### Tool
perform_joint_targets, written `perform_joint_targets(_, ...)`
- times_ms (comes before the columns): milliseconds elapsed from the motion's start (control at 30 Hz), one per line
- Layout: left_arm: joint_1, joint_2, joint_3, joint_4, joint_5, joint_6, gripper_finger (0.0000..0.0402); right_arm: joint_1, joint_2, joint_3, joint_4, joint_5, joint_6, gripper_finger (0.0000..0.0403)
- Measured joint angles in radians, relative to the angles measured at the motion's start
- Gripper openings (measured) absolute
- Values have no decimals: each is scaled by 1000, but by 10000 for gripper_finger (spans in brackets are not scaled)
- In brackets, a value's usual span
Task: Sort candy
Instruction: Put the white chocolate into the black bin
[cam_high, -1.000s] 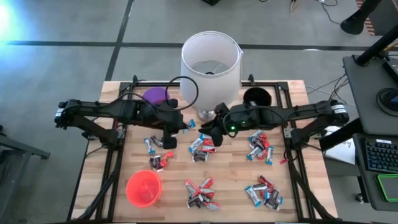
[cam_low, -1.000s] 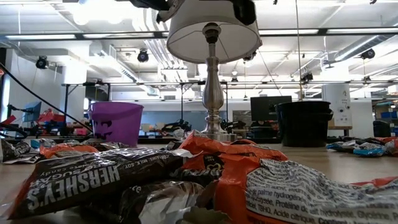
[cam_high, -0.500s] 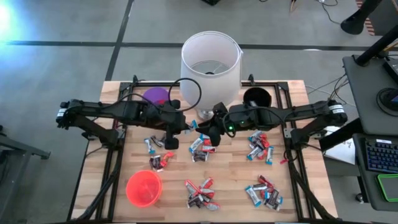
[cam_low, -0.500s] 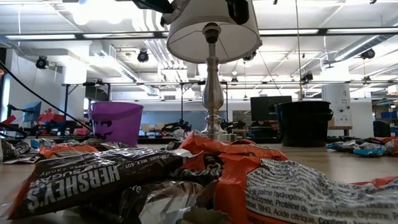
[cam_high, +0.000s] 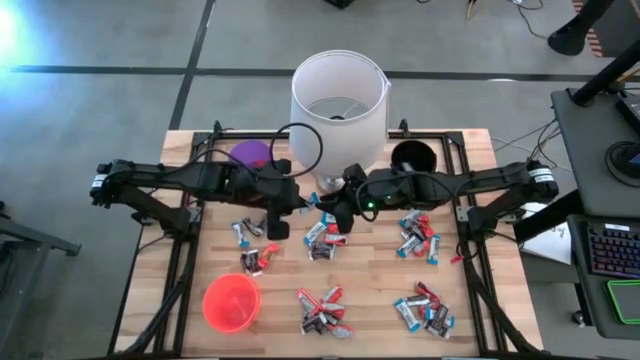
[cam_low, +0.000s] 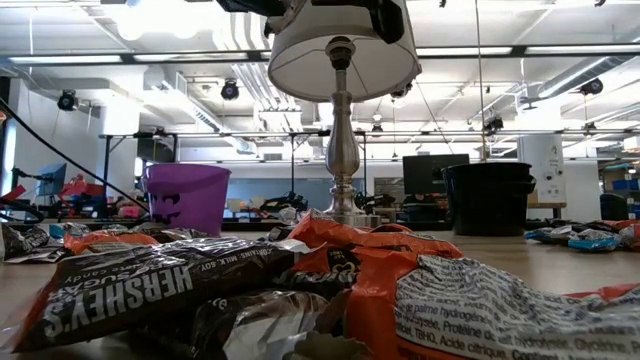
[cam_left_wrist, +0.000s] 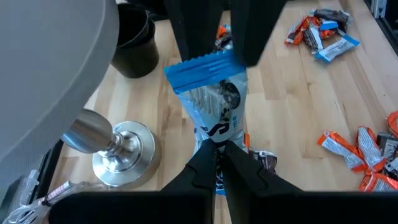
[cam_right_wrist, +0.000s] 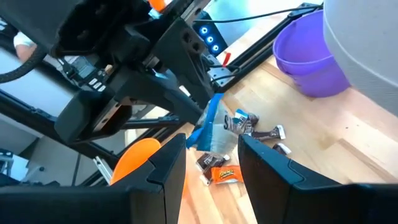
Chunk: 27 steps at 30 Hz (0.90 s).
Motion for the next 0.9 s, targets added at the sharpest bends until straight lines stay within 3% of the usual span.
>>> perform_joint_targets(700,2,18,0,128,0,18,0,-11,0,0,46,42,-26,136)
perform_joint_targets(900,2,34,0,129,0,29,0,-11,0,0,28,51,-52,79)
